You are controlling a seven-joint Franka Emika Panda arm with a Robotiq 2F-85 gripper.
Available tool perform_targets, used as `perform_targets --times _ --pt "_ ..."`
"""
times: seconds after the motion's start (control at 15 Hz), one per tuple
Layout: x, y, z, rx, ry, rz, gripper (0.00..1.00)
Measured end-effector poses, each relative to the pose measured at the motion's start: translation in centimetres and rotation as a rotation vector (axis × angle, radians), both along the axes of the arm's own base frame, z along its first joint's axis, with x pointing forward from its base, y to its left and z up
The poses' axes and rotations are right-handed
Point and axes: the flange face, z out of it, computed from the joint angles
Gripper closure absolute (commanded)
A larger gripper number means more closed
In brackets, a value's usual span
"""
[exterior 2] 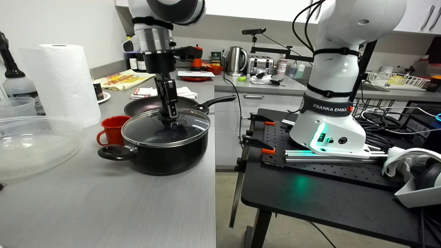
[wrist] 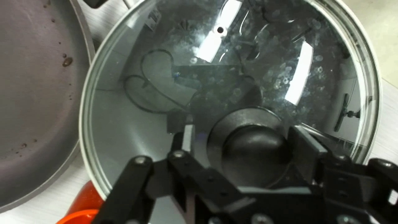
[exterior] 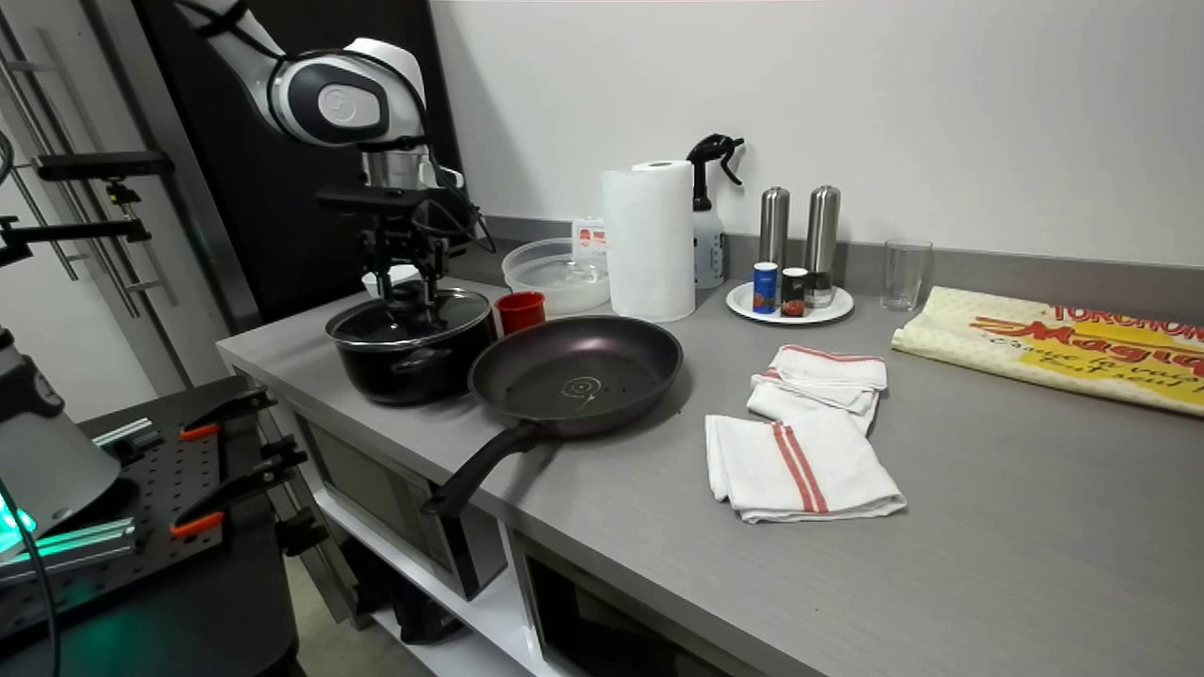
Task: Take the lid off the pot
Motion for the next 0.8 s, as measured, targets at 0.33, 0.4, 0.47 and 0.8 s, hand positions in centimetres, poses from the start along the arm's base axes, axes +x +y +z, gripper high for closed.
perform_targets --times 0.33,0.4,0.47,0.8 --pt "-0.09 0.32 0.86 0.002 -0.015 0.004 0.75" --pt "-0.11 0.3 0.89 0.002 -0.016 0.004 0.75" --pt "-0.13 0.29 0.86 0.002 -0.015 0.004 0.75" --pt "-0.13 0.3 0.87 0.002 -0.015 0.004 0.75"
